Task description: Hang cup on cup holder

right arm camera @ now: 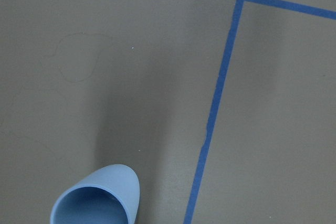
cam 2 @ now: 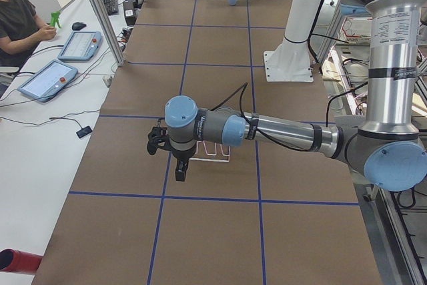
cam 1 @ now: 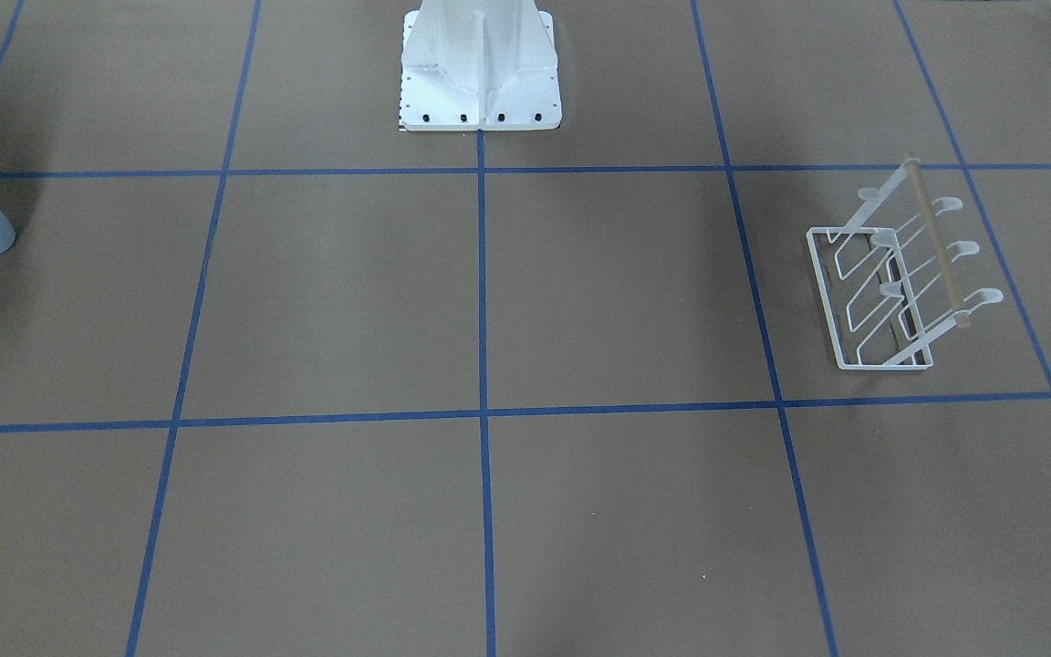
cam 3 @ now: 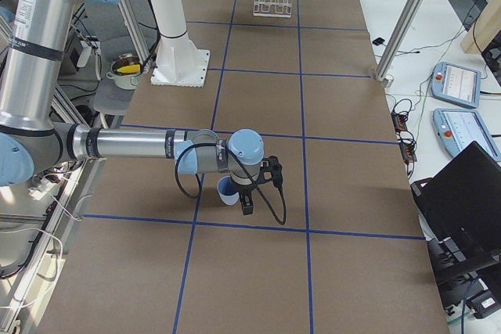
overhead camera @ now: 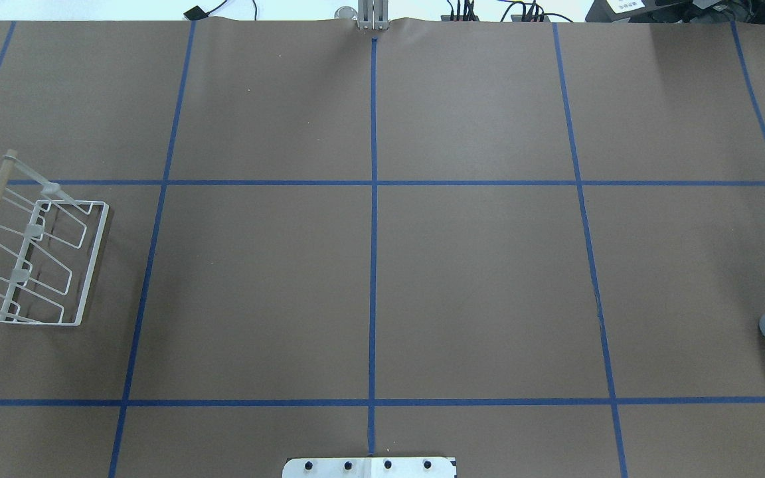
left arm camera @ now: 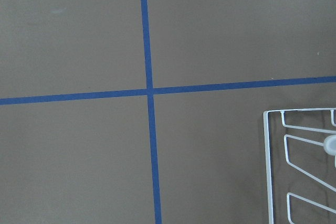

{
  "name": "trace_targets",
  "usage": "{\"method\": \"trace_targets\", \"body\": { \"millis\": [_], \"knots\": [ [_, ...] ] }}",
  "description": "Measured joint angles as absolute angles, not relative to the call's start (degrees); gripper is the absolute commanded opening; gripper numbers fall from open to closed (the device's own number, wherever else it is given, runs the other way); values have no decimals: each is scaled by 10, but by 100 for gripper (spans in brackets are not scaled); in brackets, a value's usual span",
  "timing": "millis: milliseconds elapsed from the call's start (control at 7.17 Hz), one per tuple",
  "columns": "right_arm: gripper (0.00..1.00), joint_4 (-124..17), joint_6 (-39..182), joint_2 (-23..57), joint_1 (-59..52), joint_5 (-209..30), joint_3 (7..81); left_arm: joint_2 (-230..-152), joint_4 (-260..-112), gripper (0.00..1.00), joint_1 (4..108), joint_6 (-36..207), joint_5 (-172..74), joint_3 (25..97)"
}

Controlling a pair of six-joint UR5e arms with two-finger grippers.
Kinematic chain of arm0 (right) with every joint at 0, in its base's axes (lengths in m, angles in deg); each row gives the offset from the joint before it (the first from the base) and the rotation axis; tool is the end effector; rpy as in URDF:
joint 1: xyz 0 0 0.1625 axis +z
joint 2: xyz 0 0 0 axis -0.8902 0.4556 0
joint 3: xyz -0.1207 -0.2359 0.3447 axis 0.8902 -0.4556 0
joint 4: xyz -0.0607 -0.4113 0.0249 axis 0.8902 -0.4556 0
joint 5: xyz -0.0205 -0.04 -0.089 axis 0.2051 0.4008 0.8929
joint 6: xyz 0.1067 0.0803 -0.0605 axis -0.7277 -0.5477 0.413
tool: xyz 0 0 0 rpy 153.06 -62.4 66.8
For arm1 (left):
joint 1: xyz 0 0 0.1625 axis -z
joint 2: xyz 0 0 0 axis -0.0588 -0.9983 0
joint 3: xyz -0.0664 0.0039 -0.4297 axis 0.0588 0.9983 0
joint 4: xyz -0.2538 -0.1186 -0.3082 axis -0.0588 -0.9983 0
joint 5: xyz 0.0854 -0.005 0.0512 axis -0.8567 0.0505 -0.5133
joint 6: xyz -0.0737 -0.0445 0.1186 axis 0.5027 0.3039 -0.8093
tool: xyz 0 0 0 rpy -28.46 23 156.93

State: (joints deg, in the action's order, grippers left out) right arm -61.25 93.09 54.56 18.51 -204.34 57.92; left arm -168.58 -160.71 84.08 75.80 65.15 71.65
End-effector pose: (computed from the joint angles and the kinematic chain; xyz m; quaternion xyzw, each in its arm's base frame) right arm -0.0317 -0.3753 0.6688 0.0302 -0.4059 -0.1273 0.9045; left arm -0.0067 -0.4868 0.6194 0.0552 0.3914 0.0143 0.9185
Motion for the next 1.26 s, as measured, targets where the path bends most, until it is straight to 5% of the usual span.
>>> {"method": "trace_targets", "body": {
  "millis": [1256],
  "knots": [
    [99,-544,894,566,93,-2007,565,-1686,-1608,98,840,758,651,709]
  ]
}}
